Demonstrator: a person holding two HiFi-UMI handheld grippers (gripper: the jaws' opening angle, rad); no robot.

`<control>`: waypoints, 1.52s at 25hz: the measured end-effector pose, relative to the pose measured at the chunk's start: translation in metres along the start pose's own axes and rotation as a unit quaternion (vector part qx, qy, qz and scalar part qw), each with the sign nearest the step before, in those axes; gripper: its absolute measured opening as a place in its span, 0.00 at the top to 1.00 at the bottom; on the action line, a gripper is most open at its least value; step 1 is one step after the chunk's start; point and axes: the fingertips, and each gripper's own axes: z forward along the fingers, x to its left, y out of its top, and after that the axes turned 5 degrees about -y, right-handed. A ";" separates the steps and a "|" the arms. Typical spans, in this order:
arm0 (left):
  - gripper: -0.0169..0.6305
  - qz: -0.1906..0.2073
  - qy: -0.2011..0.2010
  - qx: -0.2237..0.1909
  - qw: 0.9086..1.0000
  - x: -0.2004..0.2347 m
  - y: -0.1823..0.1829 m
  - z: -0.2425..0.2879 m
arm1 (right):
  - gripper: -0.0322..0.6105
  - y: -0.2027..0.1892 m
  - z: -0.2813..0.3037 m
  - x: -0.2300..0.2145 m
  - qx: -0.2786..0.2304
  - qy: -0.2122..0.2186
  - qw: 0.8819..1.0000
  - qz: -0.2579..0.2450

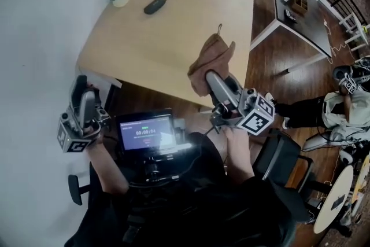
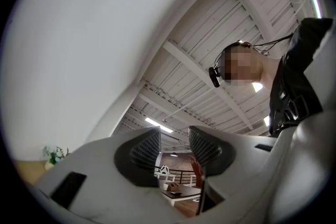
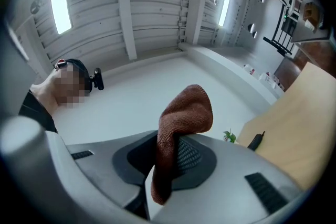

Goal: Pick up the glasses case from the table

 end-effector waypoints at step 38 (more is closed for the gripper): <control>0.70 -0.056 -0.014 0.184 0.981 0.187 -0.165 0.165 | 0.86 0.040 0.109 -0.208 -0.050 -0.044 0.996 0.064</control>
